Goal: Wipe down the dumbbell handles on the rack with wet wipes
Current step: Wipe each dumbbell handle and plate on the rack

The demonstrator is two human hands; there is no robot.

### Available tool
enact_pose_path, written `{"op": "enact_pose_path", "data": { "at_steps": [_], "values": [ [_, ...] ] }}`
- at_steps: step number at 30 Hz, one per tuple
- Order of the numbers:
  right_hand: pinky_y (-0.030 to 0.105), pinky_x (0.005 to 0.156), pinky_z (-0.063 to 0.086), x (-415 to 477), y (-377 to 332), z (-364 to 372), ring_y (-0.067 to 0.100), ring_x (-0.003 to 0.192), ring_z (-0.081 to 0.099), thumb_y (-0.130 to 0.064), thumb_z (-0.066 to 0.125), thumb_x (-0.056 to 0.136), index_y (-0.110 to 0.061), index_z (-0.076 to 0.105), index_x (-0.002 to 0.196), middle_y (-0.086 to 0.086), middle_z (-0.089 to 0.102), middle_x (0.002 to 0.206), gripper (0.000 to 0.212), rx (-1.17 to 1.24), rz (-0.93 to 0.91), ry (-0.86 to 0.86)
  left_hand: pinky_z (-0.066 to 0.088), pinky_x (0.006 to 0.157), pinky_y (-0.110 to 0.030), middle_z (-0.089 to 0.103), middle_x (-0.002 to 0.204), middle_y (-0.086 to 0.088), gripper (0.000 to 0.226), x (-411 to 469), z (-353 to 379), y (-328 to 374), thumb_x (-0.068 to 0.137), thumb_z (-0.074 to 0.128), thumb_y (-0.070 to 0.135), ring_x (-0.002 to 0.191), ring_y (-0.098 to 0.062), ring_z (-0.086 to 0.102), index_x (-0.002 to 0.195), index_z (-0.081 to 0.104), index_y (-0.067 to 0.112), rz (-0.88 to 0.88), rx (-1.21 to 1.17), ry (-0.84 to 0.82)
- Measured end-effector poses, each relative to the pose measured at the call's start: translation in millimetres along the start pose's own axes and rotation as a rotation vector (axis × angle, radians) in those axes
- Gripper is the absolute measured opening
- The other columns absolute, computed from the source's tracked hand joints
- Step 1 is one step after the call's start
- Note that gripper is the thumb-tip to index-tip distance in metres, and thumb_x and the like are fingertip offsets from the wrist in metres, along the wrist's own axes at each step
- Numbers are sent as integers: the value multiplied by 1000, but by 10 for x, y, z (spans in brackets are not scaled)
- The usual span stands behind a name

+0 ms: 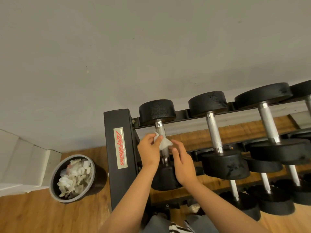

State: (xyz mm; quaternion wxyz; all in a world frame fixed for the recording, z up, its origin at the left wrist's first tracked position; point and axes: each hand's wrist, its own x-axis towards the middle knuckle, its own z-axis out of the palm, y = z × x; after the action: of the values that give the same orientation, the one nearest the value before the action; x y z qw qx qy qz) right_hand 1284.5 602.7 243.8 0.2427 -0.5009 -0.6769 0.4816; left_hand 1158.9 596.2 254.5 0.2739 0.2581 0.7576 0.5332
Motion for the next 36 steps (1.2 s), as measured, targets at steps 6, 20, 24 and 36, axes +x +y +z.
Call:
{"op": "enact_pose_path", "data": {
  "at_steps": [6,20,24,36],
  "values": [
    [23,69,49,1,-2,6,3,78,61,-35,36,103,-42,41,130,-8,67,101,29,-10,1,6,49,73,-6,67,116,-6,37,94,83,145,95,63,20,99,-12,65,128,60,4,-52,-101,-3],
    [27,89,51,-2,-45,-4,4,103,62,-36,37,103,-33,41,139,-12,64,113,37,-57,26,11,55,74,-17,73,92,3,11,205,202,130,87,72,16,88,-8,71,97,69,17,-123,-241,22],
    [31,88,52,-4,-20,-2,8,98,64,-38,37,103,-33,40,140,-8,66,111,37,-64,25,11,47,61,-9,68,74,8,10,84,211,75,92,67,19,66,4,64,87,71,10,-39,-181,152],
    [25,84,49,-6,-29,-1,7,93,63,-34,38,103,-31,42,139,-12,64,99,36,-44,15,7,42,59,-6,62,71,12,13,220,296,219,92,67,25,68,-2,59,82,64,18,-106,-155,220]
  ]
}}
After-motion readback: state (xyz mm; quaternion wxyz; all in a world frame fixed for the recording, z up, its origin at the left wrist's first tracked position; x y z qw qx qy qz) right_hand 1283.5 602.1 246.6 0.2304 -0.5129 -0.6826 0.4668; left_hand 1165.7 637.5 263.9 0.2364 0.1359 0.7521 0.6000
